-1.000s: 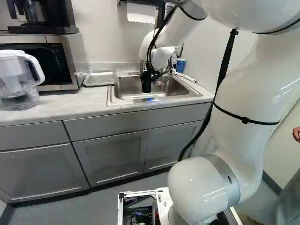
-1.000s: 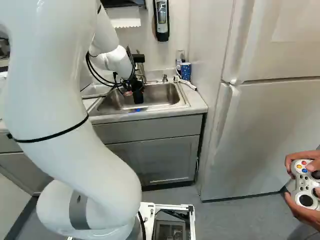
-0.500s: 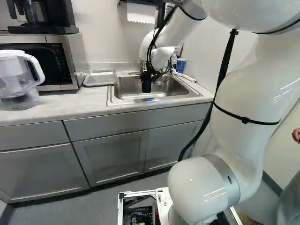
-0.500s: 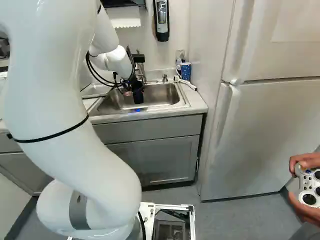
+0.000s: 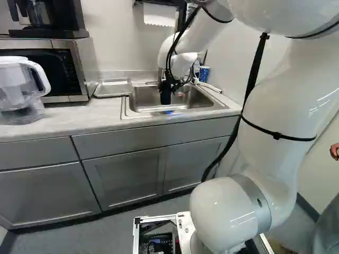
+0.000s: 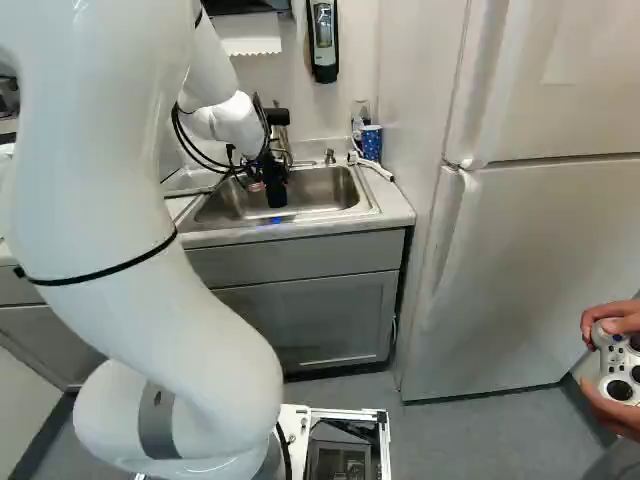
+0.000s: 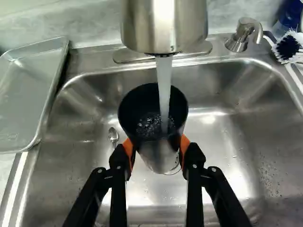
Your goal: Rinse the cup and place it in the tray
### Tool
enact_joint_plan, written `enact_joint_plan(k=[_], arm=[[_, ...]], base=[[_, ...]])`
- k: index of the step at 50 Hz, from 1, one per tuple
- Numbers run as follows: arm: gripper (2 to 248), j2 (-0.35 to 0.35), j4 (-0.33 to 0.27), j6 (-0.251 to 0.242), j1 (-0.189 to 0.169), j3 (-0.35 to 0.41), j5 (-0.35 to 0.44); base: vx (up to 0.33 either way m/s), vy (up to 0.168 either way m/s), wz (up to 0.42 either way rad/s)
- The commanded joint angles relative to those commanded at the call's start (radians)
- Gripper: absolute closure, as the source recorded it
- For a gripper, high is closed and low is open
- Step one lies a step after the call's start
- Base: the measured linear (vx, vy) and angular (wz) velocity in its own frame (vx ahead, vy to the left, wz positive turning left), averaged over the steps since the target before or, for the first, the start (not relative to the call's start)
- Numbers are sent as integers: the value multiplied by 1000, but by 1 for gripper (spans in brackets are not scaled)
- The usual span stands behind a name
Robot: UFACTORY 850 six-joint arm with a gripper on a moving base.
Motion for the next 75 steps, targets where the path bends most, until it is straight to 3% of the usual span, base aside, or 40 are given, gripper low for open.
enact_joint_plan(k=[75], arm=[[136,0,0,0,0,0,0]], base=[[0,0,0]])
